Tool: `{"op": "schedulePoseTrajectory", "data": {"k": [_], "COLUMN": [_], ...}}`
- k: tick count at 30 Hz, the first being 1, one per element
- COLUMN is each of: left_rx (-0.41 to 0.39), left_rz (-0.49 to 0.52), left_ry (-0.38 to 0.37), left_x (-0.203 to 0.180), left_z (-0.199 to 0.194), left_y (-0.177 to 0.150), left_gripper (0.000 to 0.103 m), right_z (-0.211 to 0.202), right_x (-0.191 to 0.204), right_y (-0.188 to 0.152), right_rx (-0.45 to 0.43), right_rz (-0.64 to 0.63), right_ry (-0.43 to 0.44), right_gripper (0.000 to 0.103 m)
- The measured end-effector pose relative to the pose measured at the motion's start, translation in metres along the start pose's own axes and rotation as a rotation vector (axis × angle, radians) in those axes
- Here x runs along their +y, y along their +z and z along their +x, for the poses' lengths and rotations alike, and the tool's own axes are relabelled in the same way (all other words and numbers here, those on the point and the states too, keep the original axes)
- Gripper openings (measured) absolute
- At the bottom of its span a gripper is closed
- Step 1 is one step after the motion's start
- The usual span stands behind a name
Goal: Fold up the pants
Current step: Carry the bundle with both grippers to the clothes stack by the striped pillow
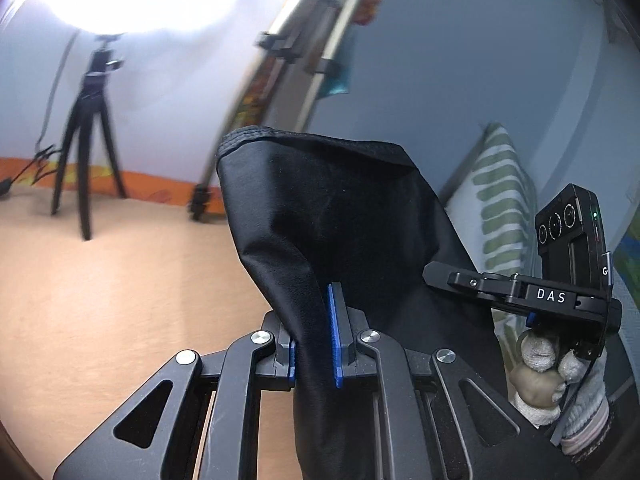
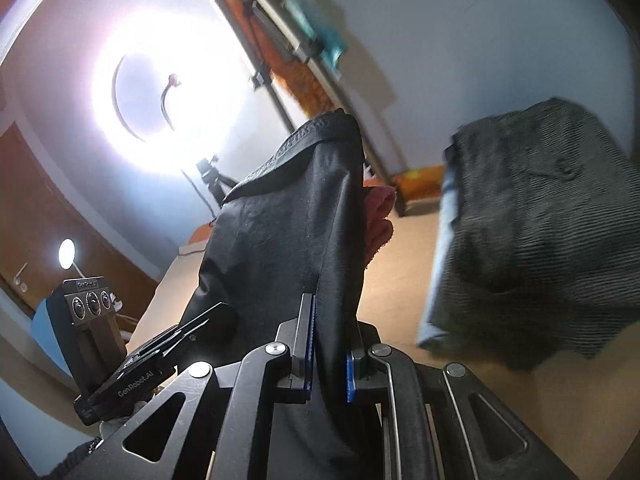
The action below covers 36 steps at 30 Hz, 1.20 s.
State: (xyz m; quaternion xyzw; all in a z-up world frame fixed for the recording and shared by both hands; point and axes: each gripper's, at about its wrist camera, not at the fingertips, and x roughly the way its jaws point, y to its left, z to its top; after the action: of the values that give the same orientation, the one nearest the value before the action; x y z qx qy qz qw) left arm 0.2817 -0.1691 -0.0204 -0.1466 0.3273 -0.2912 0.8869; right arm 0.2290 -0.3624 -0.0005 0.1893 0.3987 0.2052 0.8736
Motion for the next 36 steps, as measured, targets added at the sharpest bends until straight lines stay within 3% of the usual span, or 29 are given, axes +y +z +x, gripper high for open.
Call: {"op": "schedulePoseTrajectory", "data": {"k": [11, 16, 26, 36], "left_rx": [-0.015, -0.019, 0.014, 0.069], "left_rz": [0.13, 0.157, 0.198, 0.229], "left_ry": [-0.048, -0.054, -0.036, 0.02], "left_x": [-0.085, -0.097, -0.11, -0.108], "left_z": [0.05, 0.062, 0.114, 0.168], "left_y": [0.036, 0.045, 0.059, 0.054], "left_gripper": [0.011, 0.011, 0.011, 0.013], "right_z": [-0.071, -0.089, -0.084, -0.05], "right_x": [-0.06, -0.085, -0.138, -0.196], "right_y": [0.023, 0.043, 0.075, 0.082], "right_rx": [-0.144, -0.216, -0.276, -0.245], "right_rz": [0.073, 0.089, 0.122, 0.171], "right_ry": [-0.043, -0.047, -0.065, -0.113], "right_gripper": [0.01, 0.01, 0.01, 0.011]}}
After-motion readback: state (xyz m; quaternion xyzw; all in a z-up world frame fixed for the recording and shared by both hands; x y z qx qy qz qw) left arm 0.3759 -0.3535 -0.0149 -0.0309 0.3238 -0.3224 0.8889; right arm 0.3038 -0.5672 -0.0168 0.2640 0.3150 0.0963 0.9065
